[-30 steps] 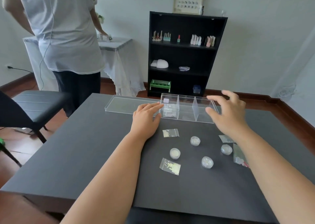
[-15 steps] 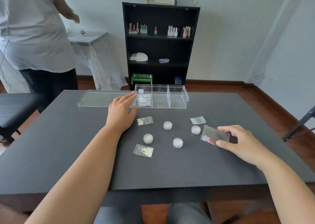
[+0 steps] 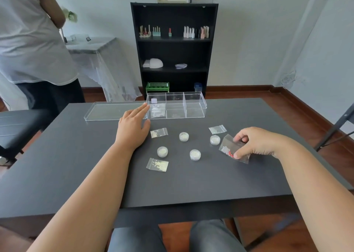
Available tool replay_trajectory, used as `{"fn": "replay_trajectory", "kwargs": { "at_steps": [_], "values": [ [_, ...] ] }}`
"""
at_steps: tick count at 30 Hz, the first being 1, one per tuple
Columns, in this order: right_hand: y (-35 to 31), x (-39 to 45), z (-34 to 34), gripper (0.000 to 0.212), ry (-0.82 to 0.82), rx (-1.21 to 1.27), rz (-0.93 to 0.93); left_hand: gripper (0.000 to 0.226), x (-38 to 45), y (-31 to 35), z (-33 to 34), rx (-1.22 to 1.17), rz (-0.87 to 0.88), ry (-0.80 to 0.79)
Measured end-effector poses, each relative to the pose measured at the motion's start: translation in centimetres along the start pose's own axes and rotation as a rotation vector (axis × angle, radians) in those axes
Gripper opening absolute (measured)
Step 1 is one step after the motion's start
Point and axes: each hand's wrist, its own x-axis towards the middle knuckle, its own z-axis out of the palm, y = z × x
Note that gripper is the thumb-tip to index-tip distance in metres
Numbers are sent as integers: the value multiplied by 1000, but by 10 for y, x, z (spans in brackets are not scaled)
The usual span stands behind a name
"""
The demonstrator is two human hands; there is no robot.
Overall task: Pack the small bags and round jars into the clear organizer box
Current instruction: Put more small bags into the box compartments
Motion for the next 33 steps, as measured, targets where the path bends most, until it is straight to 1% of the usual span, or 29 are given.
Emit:
{"fn": "replay_trajectory", "kwargs": {
  "at_steps": [3,6,10,13,16,18,20,23,24,25,27,28,31,33],
  "values": [
    [1,0,1,47,-24,6,-14,51,0,0,0,-7,-2,0],
    [3,-3,2,42,4,38,-57,51,0,0,-1,-17,-2,1],
    [9,-8,8,31,19,245,-143,50,-1,0,-2,-44,7,24],
    [7,-12,14,39,54,345,-220,45,-5,5,-4,-120,19,80],
    [-5,-12,18,49,74,404,-298,37,-13,21,-8,-215,90,163],
    [-20,-9,21,51,115,407,-350,32,-16,37,-13,-283,125,183],
    [-36,-6,24,52,161,398,-410,31,-21,58,-21,-343,201,123],
    [-64,4,30,49,213,358,-517,44,-18,82,-30,-310,335,-66],
    [-75,10,32,48,229,358,-553,44,-13,86,-35,-277,361,-96],
    [-82,14,35,47,253,367,-577,39,-11,90,-37,-257,370,-88],
    [-101,23,30,46,324,426,-642,20,7,93,-53,-209,350,6],
    [-105,29,35,45,348,437,-644,13,13,89,-56,-221,322,34],
    [-104,48,44,42,440,352,-583,8,27,73,-58,-220,231,73],
    [-93,56,49,38,468,208,-490,10,38,63,-58,-256,110,124]
  ]
}}
